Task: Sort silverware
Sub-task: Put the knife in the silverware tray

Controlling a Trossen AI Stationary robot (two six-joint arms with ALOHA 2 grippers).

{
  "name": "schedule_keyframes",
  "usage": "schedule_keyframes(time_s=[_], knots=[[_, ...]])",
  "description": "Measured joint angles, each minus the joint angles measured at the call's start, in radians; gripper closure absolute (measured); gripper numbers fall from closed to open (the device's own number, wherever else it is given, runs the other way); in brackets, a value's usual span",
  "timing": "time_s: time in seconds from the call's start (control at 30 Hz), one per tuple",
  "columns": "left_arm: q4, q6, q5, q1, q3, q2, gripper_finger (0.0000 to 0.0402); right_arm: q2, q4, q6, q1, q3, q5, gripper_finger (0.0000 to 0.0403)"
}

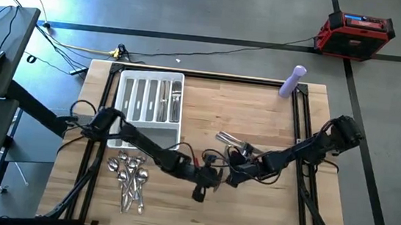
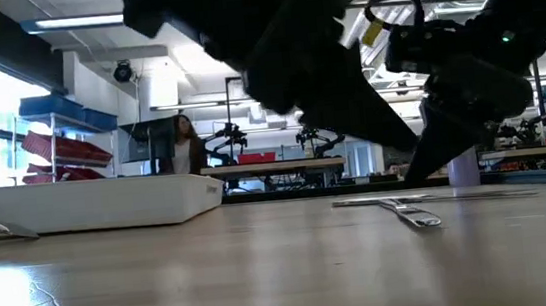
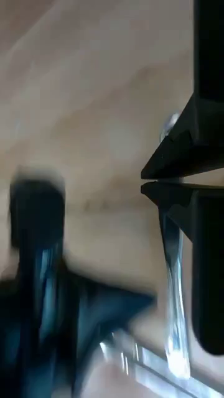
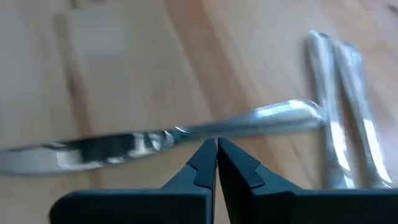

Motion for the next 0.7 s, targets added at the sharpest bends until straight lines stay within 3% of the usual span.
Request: schedule_keyframes(time_s=[0.17,0.4,0.6,0.7], knots=[[0.003,-0.031,0.04,-0.001,0.027,0.071,0.0396,-0.051,-0.109,0.078,0.038,0.0,0.082,0.0403],[-0.022,-0.113,0.096,0.012,0.03,0.105,0.0396,-0.045,-0.035,0.052,0.058,-0.001,0.086,0.0403],[-0.236,-0.245,0.172,-0.026,0.035,0.088,0.0396,0.021,0.164,-0.123,-0.051,-0.004,-0.062,0.0403],[-0.35,-0.287,0.162,-0.071,0.039,0.075,0.0396,0.063,0.223,-0.152,-0.093,-0.004,-0.168,0.0403]])
